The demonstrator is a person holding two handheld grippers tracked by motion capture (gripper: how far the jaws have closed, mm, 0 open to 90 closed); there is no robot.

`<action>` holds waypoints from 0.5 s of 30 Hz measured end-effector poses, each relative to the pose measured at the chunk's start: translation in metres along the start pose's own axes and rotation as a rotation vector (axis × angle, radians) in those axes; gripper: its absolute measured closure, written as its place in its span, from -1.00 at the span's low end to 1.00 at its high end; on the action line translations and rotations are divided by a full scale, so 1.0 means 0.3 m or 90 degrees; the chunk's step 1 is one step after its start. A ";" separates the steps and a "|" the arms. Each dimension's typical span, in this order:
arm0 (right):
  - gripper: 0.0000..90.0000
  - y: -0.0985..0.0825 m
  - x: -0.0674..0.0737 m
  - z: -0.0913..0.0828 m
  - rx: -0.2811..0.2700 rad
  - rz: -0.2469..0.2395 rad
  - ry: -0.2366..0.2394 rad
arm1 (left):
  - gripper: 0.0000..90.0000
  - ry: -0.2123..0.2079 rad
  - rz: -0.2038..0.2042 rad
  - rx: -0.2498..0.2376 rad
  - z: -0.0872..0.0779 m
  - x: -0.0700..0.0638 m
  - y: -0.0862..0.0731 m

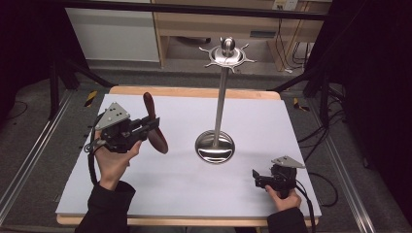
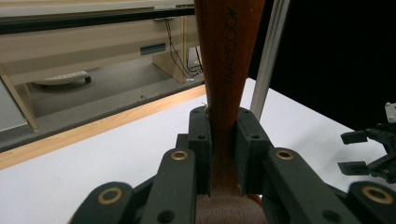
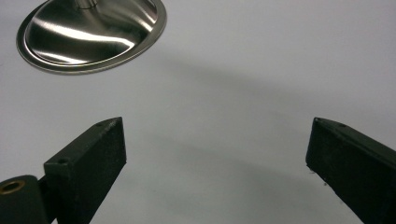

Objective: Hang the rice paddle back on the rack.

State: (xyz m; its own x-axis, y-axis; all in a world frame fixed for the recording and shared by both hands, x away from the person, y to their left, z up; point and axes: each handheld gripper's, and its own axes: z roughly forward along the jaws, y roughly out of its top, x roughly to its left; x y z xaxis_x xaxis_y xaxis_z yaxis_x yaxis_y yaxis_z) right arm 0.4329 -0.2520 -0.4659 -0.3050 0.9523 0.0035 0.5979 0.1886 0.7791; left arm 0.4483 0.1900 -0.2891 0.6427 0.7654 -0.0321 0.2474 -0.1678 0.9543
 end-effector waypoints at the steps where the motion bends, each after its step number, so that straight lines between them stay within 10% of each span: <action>1: -0.88 0.000 0.000 -0.001 0.000 0.001 0.002 | 0.73 -0.002 0.000 -0.003 0.002 -0.002 0.011; 15: -0.88 0.001 -0.005 -0.001 -0.004 0.002 0.001 | 0.73 -0.023 0.014 0.001 0.033 -0.045 0.095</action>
State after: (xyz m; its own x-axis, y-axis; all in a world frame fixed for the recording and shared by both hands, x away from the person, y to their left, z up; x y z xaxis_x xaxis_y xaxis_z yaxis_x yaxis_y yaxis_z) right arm 0.4333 -0.2534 -0.4654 -0.3045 0.9525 0.0064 0.5941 0.1847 0.7829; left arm 0.4539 0.1687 -0.2645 0.6736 0.7388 -0.0212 0.2341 -0.1860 0.9542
